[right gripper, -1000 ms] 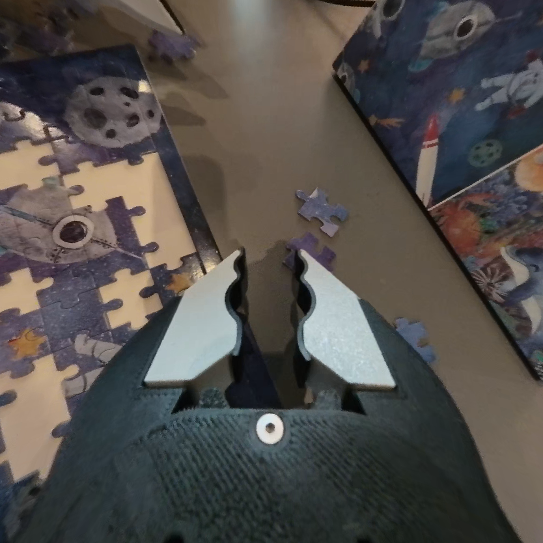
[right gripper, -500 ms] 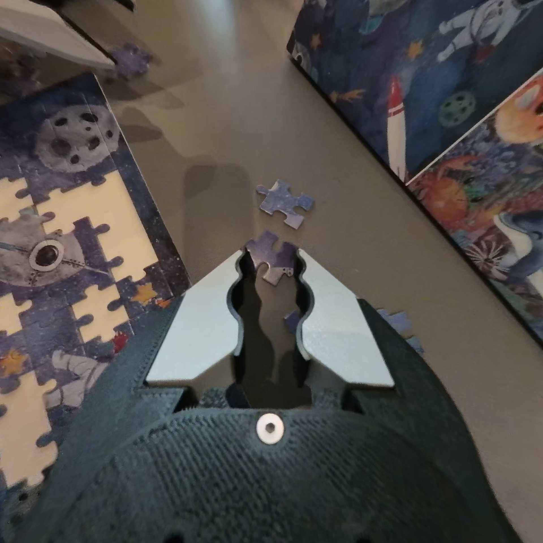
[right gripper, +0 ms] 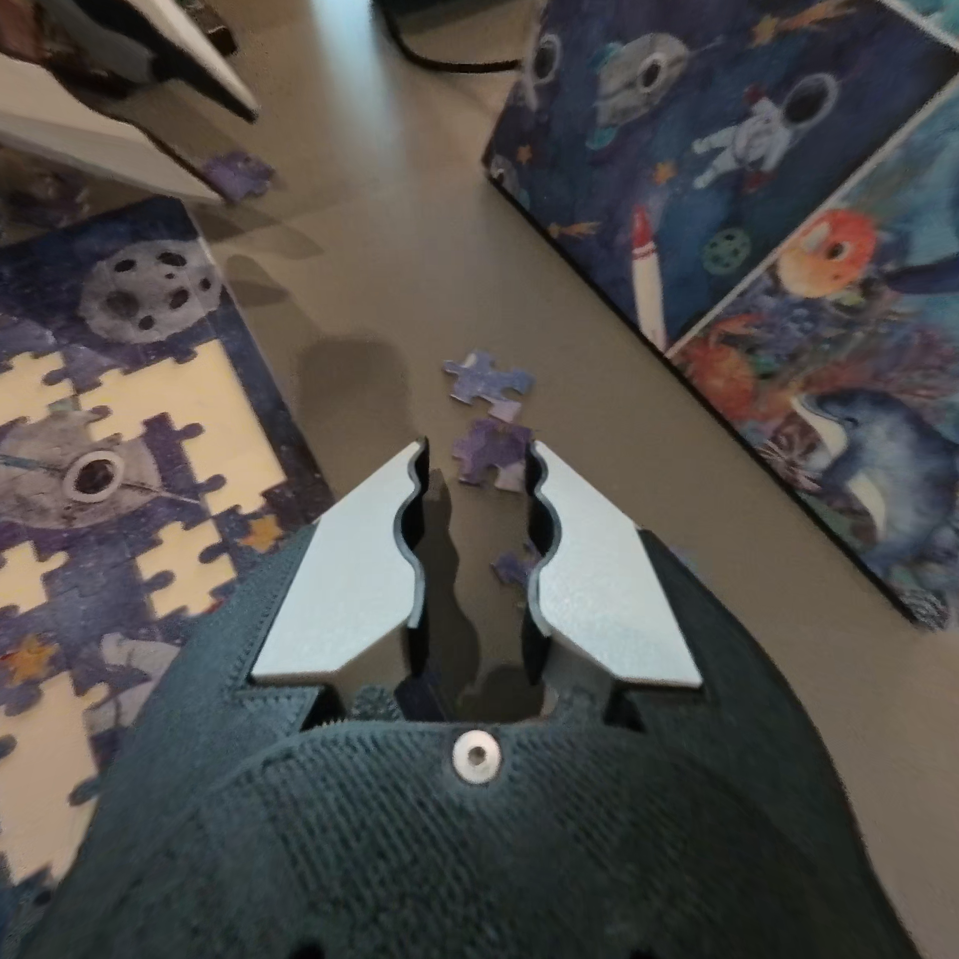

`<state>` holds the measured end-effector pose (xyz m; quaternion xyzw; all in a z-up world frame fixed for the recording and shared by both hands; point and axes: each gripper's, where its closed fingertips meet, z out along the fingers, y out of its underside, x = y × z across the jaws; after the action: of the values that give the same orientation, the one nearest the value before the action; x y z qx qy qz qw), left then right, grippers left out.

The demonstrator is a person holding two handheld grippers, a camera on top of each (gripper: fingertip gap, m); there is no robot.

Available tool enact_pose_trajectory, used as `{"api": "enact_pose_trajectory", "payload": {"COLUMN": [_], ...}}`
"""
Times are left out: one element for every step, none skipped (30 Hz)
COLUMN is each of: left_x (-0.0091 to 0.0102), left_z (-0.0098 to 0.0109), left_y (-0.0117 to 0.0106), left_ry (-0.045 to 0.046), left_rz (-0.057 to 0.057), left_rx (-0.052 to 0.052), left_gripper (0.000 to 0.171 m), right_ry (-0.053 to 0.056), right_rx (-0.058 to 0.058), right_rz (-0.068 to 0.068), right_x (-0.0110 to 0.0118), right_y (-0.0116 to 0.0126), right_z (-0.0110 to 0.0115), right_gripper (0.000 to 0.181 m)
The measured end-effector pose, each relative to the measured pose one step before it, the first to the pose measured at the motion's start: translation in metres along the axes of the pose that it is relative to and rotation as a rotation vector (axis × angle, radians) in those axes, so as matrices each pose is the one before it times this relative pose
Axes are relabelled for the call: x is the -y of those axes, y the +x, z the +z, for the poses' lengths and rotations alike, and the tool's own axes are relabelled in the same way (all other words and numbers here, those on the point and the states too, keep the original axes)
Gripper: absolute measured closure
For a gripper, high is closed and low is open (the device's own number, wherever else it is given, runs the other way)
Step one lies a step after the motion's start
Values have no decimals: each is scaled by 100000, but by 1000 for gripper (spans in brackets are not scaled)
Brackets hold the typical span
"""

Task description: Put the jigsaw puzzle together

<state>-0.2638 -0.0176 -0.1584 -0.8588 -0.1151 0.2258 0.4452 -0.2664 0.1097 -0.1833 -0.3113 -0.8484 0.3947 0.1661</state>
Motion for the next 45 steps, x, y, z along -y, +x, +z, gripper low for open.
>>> {"api": "enact_pose_trajectory", "payload": {"left_x": [-22, -32, -6, 6, 7, -2, 0, -7, -8, 4, 8, -24, -39, -36, -6, 10, 43, 45, 31, 18, 0, -9, -31, -32, -4, 3, 13, 22, 14, 16, 17, 18, 15, 7, 21, 31, 21, -5, -17, -10, 5, 9, 15, 4, 5], "left_z": [42, 15, 14, 3, 8, -1, 0, 5, -4, 2, 9, 17, 23, 28, 14, -6, -21, -25, -17, -5, 13, 27, 25, 42, 24, 9, 0, -3, -12, -14, -18, -18, -6, -15, -9, -9, -9, 6, 1, -9, -11, -9, -24, -11, -16], "left_y": [50, 19, 2, 8, 10, 8, -8, 3, -11, -21, -27, -10, 19, 19, 13, 15, -5, 7, 19, 15, 21, 27, 33, 31, 33, 36, 32, 0, -5, -15, -8, -7, 10, 5, 12, 29, 19, 1, -6, -8, -11, -21, -17, -16, -8], "left_ry": [-130, -133, -71, 40, 47, -13, -3, -33, -60, 28, 59, -10, -103, -124, -69, -11, 93, 145, 107, 67, 16, -28, -128, -161, -41, -5, 11, 60, 44, 43, 85, 98, 50, -8, 51, 119, 49, -22, -64, -33, 20, 49, 75, 11, 18], "left_rz": [91, 108, 64, -42, -93, -51, 35, 64, 23, -12, -27, -105, -191, -122, 49, 203, 227, 143, 45, -14, -29, -37, -16, 37, 80, 75, 90, 119, 84, -2, -66, -49, 14, 76, 113, 129, 122, 100, 48, -11, -6, 7, 23, 21, 42], "left_rx": [-113, -9, 33, -39, -86, -31, 36, 56, 68, 159, 143, -51, -164, -171, -38, 99, 137, 64, -14, -61, -87, -140, -173, -111, -88, -97, -27, 75, 98, 41, -4, -25, -36, 28, 55, -12, -5, 57, 41, 32, 35, 96, 75, 52, 48], "left_gripper": [143, 143, 143, 143, 143, 143, 143, 143, 143, 143, 143, 143, 143, 143, 143, 143, 143, 143, 143, 143, 143, 143, 143, 143, 143, 143, 143, 143, 143, 143, 143, 143, 143, 143, 143, 143, 143, 143, 143, 142, 143, 143, 143, 143, 143], "right_ry": [-150, -823, -1575, -1932, -1476, 210, -175, -1209, -1696, -1725, -1358, -850, -226, 662, 1597, 2008, 1766, 976, 182, -289, -524, -432, -270, -381, -535, -651, -67, 215, 179, 26, -42, 23, 168, 85, -19, -127, -229, -203, -147, -68, 25, 86, 88, 58, 30], "right_rx": [-1667, 8, 2131, 4205, 4515, 2413, 678, -473, -155, 2229, 4306, 5406, 4674, 2258, -859, -3197, -4645, -5314, -4254, -2488, -1351, -65, 856, 796, 444, 93, 110, 125, 331, 511, 654, 739, 505, 327, 549, 41, -202, -140, -128, -106, -41, -23, -99, -164, -10], "right_rz": [1714, 2854, 3902, 3900, 2739, 808, -834, -1913, -2751, -3262, -2715, -1671, -708, -413, -701, -1243, -1386, -1251, -1339, -1207, -761, -424, -107, 69, -67, -359, -555, -483, -373, -257, -196, -122, 32, -73, -202, -72, 42, 49, 24, 38, 189, 214, 20, -173, -277], "right_x": [-286, -407, -470, -441, -282, 23, 37, -56, -115, -140, -102, -39, 54, 177, 283, 311, 235, 100, -47, -106, -121, -61, -4, -5, -22, -70, 0, 35, 46, 34, 37, 37, 36, 21, 15, -11, -5, 2, -5, 6, 1, -1, 9, 13, 9], "right_y": [740, 532, 164, -234, -444, -335, -249, -215, -367, -808, -1135, -1231, -988, -489, 81, 512, 790, 928, 758, 451, 243, 32, -118, -89, -20, 13, -8, -17, -48, -59, -71, -74, -44, -37, -95, -42, -4, -5, -3, -7, 6, -7, 4, -10, -43], "right_z": [-251, -112, 50, 191, 239, 198, 137, 105, 85, 82, 123, 171, 184, 94, -69, -207, -285, -246, -127, 1, 118, 210, 259, 251, 244, 199, 123, 79, 50, 34, 44, 53, 40, 16, 3, -2, -2, 4, -8, -3, -1, 7, 2, -6, 8], "right_gripper": [142, 139, 132, 127, 125, 124, 123, 123, 128, 141, 152, 157, 157, 155, 153, 152, 152, 150, 147, 145, 142, 140, 139, 140, 140, 140, 141, 141, 142, 143, 145, 146, 147, 148, 153, 153, 153, 153, 153, 153, 153, 153, 153, 153, 153]}}
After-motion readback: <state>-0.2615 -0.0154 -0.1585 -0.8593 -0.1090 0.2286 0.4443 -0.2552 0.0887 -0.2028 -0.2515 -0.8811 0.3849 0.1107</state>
